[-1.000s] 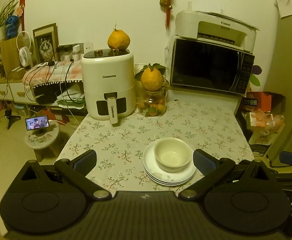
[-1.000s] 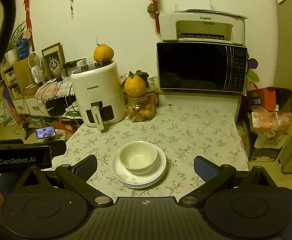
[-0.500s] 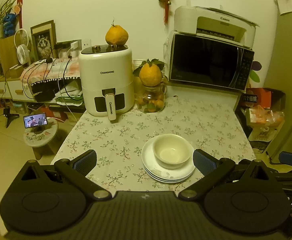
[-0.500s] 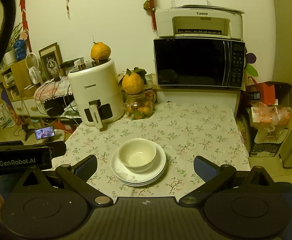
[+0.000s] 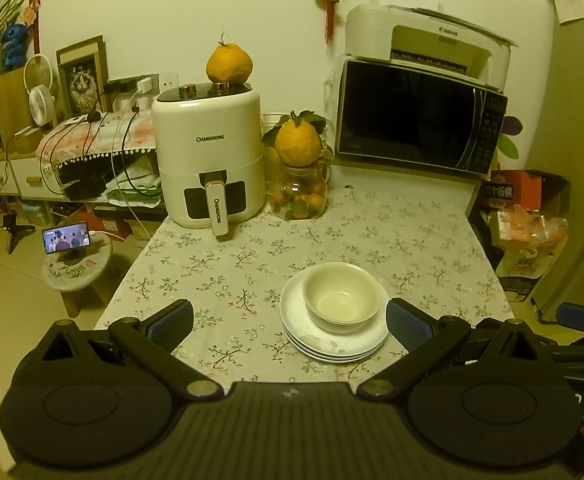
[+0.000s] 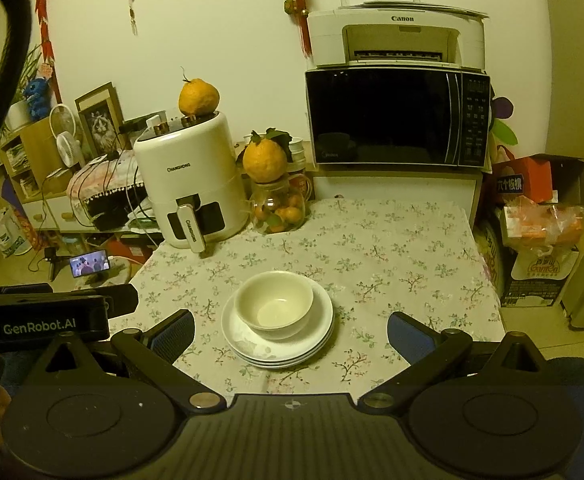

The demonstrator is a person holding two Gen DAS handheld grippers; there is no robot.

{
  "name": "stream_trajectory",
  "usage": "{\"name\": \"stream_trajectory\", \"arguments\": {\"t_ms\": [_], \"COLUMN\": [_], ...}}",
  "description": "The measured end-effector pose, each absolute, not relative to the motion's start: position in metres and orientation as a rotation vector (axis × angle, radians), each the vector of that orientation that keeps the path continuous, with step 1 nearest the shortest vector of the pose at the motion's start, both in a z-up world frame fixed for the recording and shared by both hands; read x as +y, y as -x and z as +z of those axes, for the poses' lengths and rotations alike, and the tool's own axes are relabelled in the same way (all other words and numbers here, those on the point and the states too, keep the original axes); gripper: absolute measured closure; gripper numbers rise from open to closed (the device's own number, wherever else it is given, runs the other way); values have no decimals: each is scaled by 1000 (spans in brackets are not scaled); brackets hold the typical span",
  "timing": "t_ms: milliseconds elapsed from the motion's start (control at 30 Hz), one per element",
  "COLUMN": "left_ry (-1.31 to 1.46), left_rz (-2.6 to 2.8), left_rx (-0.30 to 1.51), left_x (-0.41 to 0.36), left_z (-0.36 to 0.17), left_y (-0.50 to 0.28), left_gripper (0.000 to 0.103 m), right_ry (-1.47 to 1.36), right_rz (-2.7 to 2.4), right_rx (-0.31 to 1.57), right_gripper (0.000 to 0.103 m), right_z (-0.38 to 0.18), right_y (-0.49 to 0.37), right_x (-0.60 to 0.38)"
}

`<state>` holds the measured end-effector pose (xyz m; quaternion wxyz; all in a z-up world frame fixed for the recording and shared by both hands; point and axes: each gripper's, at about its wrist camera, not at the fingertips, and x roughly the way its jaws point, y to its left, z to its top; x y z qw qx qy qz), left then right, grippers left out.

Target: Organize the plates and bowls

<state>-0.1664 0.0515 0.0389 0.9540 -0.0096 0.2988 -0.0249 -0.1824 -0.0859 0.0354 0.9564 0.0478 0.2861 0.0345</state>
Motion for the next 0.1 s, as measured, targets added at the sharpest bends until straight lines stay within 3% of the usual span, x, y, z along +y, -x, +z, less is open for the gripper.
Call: {"name": "stream_trajectory", "arguments": {"t_ms": [100], "left_ry": [16], "left_rz": [-48], "left_rx": [609], "left_x": [50], "left_z": [38], "left_y": [167], "left_gripper": [0], "right_ry": [-97], "right_rz": [69], "right_rx": [581], "right_gripper": [2], "right_z": [35], "right_y": [183], "right_x": [-86]}}
